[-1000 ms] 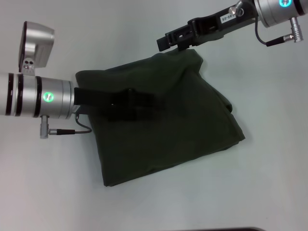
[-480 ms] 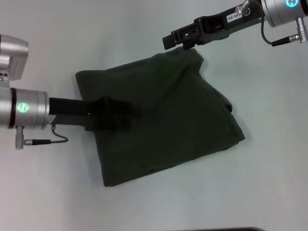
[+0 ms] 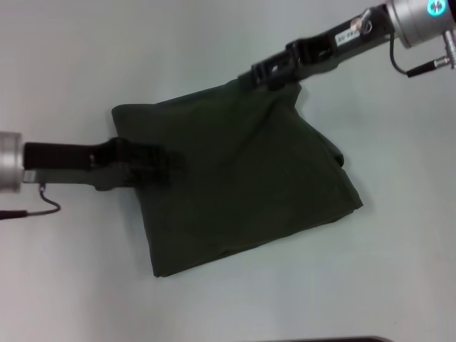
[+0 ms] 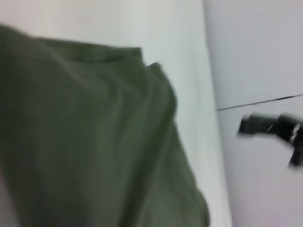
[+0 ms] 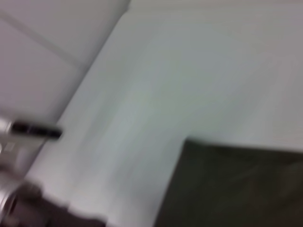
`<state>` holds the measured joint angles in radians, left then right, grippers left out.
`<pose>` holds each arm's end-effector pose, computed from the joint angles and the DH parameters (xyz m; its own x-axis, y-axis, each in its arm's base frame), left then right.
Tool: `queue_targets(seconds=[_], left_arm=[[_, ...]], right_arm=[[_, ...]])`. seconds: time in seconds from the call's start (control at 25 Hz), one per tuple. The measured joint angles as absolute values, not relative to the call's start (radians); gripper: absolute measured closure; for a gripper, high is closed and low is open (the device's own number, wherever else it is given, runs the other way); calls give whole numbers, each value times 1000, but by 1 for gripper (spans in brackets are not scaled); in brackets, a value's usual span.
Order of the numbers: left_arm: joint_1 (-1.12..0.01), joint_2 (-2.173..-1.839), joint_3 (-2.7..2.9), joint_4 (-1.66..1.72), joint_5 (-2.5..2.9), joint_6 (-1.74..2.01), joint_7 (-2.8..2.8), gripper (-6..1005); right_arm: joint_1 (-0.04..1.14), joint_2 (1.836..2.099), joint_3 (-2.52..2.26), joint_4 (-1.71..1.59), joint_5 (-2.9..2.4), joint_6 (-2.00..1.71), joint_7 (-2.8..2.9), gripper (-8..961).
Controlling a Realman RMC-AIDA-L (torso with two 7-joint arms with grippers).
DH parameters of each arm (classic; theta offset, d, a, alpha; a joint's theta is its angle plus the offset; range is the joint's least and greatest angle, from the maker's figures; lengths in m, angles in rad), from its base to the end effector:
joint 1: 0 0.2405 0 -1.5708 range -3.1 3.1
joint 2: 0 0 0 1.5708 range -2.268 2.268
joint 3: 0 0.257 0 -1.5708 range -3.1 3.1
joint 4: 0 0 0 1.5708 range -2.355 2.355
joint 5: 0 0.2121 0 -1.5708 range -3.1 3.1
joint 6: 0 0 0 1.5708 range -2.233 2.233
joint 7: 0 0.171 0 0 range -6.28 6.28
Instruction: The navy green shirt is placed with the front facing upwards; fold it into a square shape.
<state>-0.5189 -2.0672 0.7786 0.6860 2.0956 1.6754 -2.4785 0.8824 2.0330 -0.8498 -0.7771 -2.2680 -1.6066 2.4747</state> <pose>-0.2544 0.3121 -0.0343 0.0661 0.9825 0.1738 0.9343 -0.1221 0.3348 0.1527 0.4000 -0.0229 0.5104 -0.8502 -0.1290 -0.8512 -0.5208 0.0652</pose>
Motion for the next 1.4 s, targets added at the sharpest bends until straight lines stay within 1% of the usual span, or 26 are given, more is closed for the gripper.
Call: queue_targets(seconds=[0.12,0.16,0.4,0.72,1.04,1.4], left_arm=[[-515,-2056,749,703,2098,1724,-2497,417],[-511,-2044,739,706,2102,1749,-2508,417],[-498,-2034,662,740,2154,1797,-2511,417],[-470,-2010,561,778,2201,1836,-2509,417],[-466,-2008,537,809,2202,1851,-2511,417],[-471,-2008,539,810,2202,1842,-2511,417]], right_arm=[[901,2045,-866,-756,-2269,-1653,2484,115],[907,2048,-877,-743,-2269,-1657,2490,115],[933,2056,-945,-687,-2271,-1652,2522,115],[939,2084,-959,-633,-2266,-1589,2521,115],[958,2096,-984,-516,-2248,-1474,2479,116],[972,2097,-1052,-467,-2158,-1445,2458,116]])
